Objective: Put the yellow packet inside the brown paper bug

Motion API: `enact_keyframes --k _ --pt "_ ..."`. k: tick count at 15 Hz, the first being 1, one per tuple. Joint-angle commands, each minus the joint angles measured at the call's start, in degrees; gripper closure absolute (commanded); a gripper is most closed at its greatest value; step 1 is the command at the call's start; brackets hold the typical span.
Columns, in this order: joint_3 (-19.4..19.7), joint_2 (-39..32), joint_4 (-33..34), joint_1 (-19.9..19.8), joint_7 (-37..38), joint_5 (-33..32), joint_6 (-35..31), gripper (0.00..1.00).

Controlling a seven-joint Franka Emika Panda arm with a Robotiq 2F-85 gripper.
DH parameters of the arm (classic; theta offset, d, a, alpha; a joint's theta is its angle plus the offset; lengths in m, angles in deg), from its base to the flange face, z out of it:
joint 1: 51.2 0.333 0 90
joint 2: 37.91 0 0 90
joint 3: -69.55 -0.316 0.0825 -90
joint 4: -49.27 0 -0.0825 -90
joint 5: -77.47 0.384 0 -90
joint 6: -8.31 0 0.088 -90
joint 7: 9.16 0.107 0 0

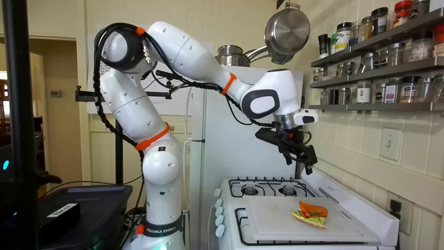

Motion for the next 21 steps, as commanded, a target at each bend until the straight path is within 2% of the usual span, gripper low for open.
enact_keyframes --k 1,2,3,7,11,14,16,17,21 --pt "-0.2 -2.1 -5.3 1.5 2.6 2.4 -11.0 0.0" --pt "-0.5 -3.2 -5.9 1.5 4.0 2.1 -12.4 0.0" --pt "-0.1 -1.7 -4.1 1.0 2.6 0.4 -8.7 0.0" --pt "-0.3 -3.3 -5.4 1.2 3.8 0.5 -10.9 0.0" --pt "-7.4 -11.3 -5.4 -5.5 15.0 -6.9 -19.0 0.0" --pt "-10.8 -16.2 -4.2 -7.6 22.1 -9.6 -20.2 0.0" --pt "-11.6 -18.2 -3.6 -7.4 24.9 -9.7 -19.8 0.0" --pt "-9.8 -15.4 -4.9 -6.0 21.4 -8.5 -19.0 0.0" --pt "-10.5 -17.7 -3.8 -6.1 23.2 -8.5 -19.0 0.0"
